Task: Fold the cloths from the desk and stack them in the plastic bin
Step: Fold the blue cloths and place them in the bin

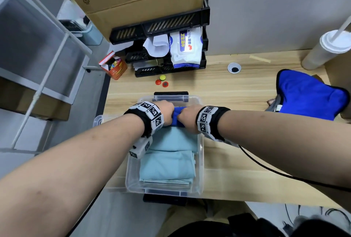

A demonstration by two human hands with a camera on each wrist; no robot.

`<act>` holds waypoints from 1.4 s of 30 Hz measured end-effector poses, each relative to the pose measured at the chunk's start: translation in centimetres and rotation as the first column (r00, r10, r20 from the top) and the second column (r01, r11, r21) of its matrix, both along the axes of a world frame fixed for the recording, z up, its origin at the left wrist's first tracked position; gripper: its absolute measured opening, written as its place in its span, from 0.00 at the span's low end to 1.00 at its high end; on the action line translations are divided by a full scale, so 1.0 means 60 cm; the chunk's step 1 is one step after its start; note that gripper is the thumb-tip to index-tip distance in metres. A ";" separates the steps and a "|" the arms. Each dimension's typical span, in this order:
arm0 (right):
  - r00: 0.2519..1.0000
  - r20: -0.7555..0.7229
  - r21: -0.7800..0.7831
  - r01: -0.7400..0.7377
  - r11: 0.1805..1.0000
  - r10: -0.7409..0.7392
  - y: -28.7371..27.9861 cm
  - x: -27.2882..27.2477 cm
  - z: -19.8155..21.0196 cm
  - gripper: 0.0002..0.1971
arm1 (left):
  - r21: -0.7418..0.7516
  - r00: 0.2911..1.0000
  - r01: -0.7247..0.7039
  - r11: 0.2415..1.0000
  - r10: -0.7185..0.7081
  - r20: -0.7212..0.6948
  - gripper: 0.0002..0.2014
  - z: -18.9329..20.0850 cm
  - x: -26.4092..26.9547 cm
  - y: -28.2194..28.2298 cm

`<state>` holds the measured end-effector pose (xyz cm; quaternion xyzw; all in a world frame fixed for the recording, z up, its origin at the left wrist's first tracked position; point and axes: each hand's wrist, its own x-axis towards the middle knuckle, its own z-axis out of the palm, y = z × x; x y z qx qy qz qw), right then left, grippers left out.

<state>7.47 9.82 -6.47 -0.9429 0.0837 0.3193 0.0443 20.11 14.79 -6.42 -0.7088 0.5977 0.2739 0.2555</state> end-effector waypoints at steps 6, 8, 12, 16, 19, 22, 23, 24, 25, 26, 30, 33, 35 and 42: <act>0.935 0.309 0.117 0.148 0.982 -0.177 -0.055 -0.049 0.051 0.14 | -0.297 1.000 -0.019 0.955 0.017 -0.011 0.06 0.088 -0.039 -0.075; 0.906 0.348 0.134 0.206 0.969 -0.240 -0.087 -0.073 0.066 0.15 | -0.368 0.999 -0.022 0.930 0.008 -0.040 0.05 0.111 -0.061 -0.108; 0.837 0.349 0.140 0.398 0.906 -0.422 -0.168 -0.154 0.083 0.19 | -0.421 0.997 -0.012 0.907 -0.022 -0.077 0.08 0.137 -0.130 -0.177; 0.728 0.211 0.097 0.648 0.755 -0.652 -0.235 -0.275 0.048 0.21 | -0.348 0.989 0.048 0.936 -0.092 -0.113 0.05 0.107 -0.218 -0.224; 0.647 0.115 0.038 0.755 0.654 -0.754 -0.250 -0.362 0.012 0.19 | -0.269 0.981 0.088 0.959 -0.130 -0.142 0.07 0.065 -0.271 -0.234; 0.573 0.004 0.000 0.819 0.573 -0.819 -0.245 -0.439 -0.031 0.21 | -0.179 0.972 0.141 0.974 -0.171 -0.161 0.08 0.017 -0.319 -0.241; 0.564 -0.014 -0.029 0.825 0.564 -0.826 -0.240 -0.456 -0.042 0.23 | -0.157 0.971 0.153 0.976 -0.178 -0.162 0.08 0.005 -0.329 -0.243; 0.556 -0.024 -0.052 0.830 0.556 -0.831 -0.238 -0.470 -0.054 0.25 | -0.147 0.969 0.159 0.976 -0.183 -0.167 0.09 -0.008 -0.338 -0.244; 0.538 -0.030 -0.058 0.841 0.539 -0.842 -0.236 -0.482 -0.065 0.26 | -0.131 0.969 0.158 0.979 -0.180 -0.170 0.09 -0.018 -0.344 -0.245; 0.521 -0.030 -0.054 0.851 0.522 -0.853 -0.236 -0.492 -0.076 0.28 | -0.120 0.968 0.162 0.979 -0.182 -0.173 0.10 -0.029 -0.350 -0.246; 0.507 0.026 -0.031 0.862 0.507 -0.861 -0.231 -0.511 -0.110 0.37 | -0.066 0.968 0.173 0.983 -0.182 -0.171 0.12 -0.056 -0.364 -0.241; 0.494 0.049 -0.031 0.869 0.493 -0.868 -0.232 -0.508 -0.124 0.36 | -0.023 0.972 0.176 0.984 -0.177 -0.155 0.12 -0.074 -0.367 -0.230; 0.513 0.052 -0.056 0.858 0.511 -0.857 -0.233 -0.503 -0.128 0.28 | -0.005 0.975 0.172 0.985 -0.171 -0.143 0.12 -0.081 -0.364 -0.223; 0.491 0.098 -0.029 0.871 0.491 -0.865 -0.241 -0.489 -0.125 0.13 | 0.006 0.981 0.152 0.988 -0.150 -0.121 0.12 -0.084 -0.349 -0.213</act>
